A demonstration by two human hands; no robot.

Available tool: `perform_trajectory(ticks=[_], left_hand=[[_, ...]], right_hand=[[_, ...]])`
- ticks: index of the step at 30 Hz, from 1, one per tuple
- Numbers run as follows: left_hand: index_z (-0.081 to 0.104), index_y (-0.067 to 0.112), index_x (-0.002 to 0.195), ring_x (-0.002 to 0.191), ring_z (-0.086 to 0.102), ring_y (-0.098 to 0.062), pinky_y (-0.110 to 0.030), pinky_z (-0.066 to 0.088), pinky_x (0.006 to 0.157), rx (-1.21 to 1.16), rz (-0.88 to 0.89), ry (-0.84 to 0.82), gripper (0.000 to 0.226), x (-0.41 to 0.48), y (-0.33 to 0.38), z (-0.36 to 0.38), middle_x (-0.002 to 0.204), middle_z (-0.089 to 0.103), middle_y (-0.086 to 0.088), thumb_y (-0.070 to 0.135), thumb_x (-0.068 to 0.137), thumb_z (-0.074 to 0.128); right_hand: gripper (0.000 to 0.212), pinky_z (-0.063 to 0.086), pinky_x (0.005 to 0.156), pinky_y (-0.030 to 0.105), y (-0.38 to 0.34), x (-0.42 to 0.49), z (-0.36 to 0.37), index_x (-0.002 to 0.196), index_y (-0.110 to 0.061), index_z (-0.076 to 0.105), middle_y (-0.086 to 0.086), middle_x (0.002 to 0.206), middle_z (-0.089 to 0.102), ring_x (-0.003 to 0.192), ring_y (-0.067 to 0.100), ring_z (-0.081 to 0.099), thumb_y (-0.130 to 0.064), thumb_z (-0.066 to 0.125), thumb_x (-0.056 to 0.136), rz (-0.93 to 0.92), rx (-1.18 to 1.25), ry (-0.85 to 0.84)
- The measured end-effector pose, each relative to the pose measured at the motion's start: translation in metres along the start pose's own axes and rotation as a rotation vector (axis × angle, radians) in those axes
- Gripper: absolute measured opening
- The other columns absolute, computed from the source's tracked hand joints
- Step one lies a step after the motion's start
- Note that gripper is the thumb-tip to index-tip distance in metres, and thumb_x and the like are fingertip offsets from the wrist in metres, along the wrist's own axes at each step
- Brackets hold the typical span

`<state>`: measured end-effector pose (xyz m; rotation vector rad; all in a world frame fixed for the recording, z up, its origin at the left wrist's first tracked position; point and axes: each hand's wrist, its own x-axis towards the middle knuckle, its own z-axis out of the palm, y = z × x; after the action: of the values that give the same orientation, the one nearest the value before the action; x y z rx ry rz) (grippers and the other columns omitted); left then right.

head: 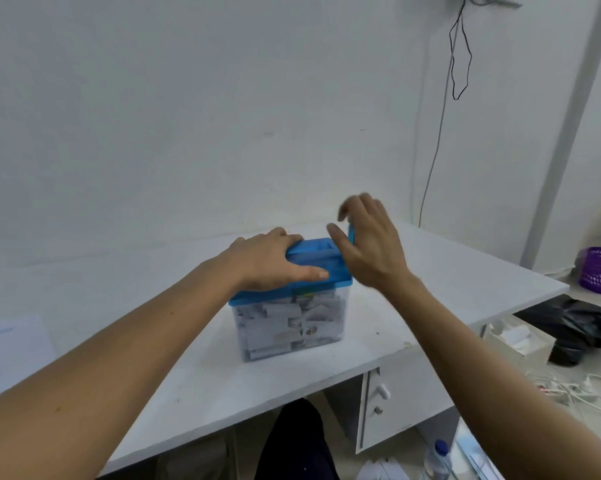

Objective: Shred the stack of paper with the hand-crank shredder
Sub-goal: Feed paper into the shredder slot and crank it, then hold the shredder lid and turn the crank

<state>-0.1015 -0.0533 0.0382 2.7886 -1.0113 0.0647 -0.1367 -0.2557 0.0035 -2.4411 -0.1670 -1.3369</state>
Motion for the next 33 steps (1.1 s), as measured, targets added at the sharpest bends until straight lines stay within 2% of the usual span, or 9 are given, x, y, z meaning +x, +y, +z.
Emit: perform_trajectory(ticks=[4, 7, 10, 13, 17, 24, 29, 31, 33], left_hand=[[0.036, 0.039, 0.152, 0.113, 0.053, -0.013, -0.037, 0.041, 0.092, 0.008, 0.009, 0.002, 0.097, -0.001, 0.0, 0.002, 0.135, 0.048, 0.016, 0.093, 0.071, 0.041], [0.038, 0.042, 0.15, 0.113, 0.053, -0.013, -0.039, 0.044, 0.095, -0.002, 0.003, -0.006, 0.096, 0.0, -0.001, 0.001, 0.135, 0.049, 0.016, 0.095, 0.069, 0.042], [0.037, 0.044, 0.15, 0.109, 0.05, -0.011, -0.039, 0.043, 0.096, -0.02, -0.016, 0.001, 0.106, 0.0, -0.004, 0.0, 0.136, 0.049, 0.016, 0.098, 0.058, 0.035], [0.035, 0.042, 0.152, 0.111, 0.049, -0.012, -0.039, 0.042, 0.097, -0.007, -0.021, -0.013, 0.101, 0.001, -0.004, -0.001, 0.139, 0.048, 0.014, 0.095, 0.066, 0.039], [0.032, 0.04, 0.155, 0.123, 0.051, -0.016, -0.042, 0.041, 0.104, 0.002, -0.054, -0.013, 0.1, 0.006, -0.012, -0.002, 0.144, 0.046, 0.012, 0.095, 0.072, 0.042], [0.039, 0.037, 0.149, 0.118, 0.053, -0.018, -0.043, 0.041, 0.103, -0.009, -0.074, -0.045, 0.098, 0.007, -0.024, -0.01, 0.139, 0.049, 0.008, 0.094, 0.069, 0.039], [0.021, 0.028, 0.161, 0.146, 0.035, -0.022, -0.048, 0.029, 0.12, -0.126, -0.083, -0.089, 0.106, 0.011, -0.029, -0.018, 0.163, 0.029, 0.005, 0.088, 0.079, 0.05], [0.026, 0.025, 0.161, 0.151, 0.027, -0.018, -0.043, 0.023, 0.123, -0.244, -0.044, -0.049, 0.099, 0.009, -0.031, -0.026, 0.167, 0.022, 0.005, 0.08, 0.084, 0.053], [0.033, 0.025, 0.159, 0.151, 0.027, -0.014, -0.04, 0.022, 0.124, -0.32, -0.027, 0.048, 0.089, 0.001, -0.038, -0.039, 0.166, 0.026, 0.007, 0.074, 0.088, 0.055]], right_hand=[[0.084, 0.043, 0.109, 0.056, 0.015, 0.023, 0.013, 0.12, -0.021, 0.066, 0.007, 0.117, 0.071, 0.108, 0.025, 0.066, -0.086, 0.025, 0.087, 0.587, 0.587, -0.866], [0.094, 0.03, 0.119, 0.056, 0.039, 0.003, 0.009, 0.147, -0.016, 0.046, 0.008, 0.141, 0.06, 0.129, 0.025, 0.057, -0.085, 0.021, 0.088, 0.812, 0.892, -1.016], [0.104, 0.026, 0.122, 0.051, 0.04, -0.013, -0.005, 0.153, -0.01, 0.036, 0.007, 0.146, 0.055, 0.135, 0.022, 0.052, -0.087, 0.014, 0.086, 0.827, 0.867, -1.172], [0.106, 0.029, 0.122, 0.047, 0.037, -0.023, -0.011, 0.152, -0.01, 0.038, 0.006, 0.144, 0.057, 0.133, 0.02, 0.053, -0.087, 0.008, 0.085, 0.835, 0.837, -1.211], [0.1, 0.034, 0.118, 0.045, 0.023, -0.02, -0.004, 0.147, -0.013, 0.045, 0.005, 0.139, 0.06, 0.129, 0.02, 0.055, -0.083, 0.005, 0.088, 0.838, 0.755, -1.047], [0.041, 0.051, 0.102, 0.041, 0.002, -0.018, 0.007, 0.112, -0.026, 0.065, -0.004, 0.115, 0.068, 0.107, 0.013, 0.065, -0.05, 0.031, 0.107, 0.638, 0.622, -0.579], [0.022, 0.053, 0.08, 0.02, -0.015, 0.003, 0.005, 0.111, -0.017, 0.07, -0.005, 0.107, 0.071, 0.1, 0.009, 0.065, -0.024, 0.051, 0.103, 0.484, 0.511, -0.304], [0.019, 0.047, 0.068, 0.008, -0.028, 0.012, 0.0, 0.109, -0.02, 0.071, -0.009, 0.104, 0.07, 0.096, 0.002, 0.063, -0.019, 0.054, 0.099, 0.411, 0.474, -0.227], [0.019, 0.044, 0.071, 0.005, -0.049, 0.021, -0.002, 0.105, -0.024, 0.071, -0.015, 0.103, 0.069, 0.097, -0.003, 0.063, -0.016, 0.056, 0.097, 0.322, 0.47, -0.181]])
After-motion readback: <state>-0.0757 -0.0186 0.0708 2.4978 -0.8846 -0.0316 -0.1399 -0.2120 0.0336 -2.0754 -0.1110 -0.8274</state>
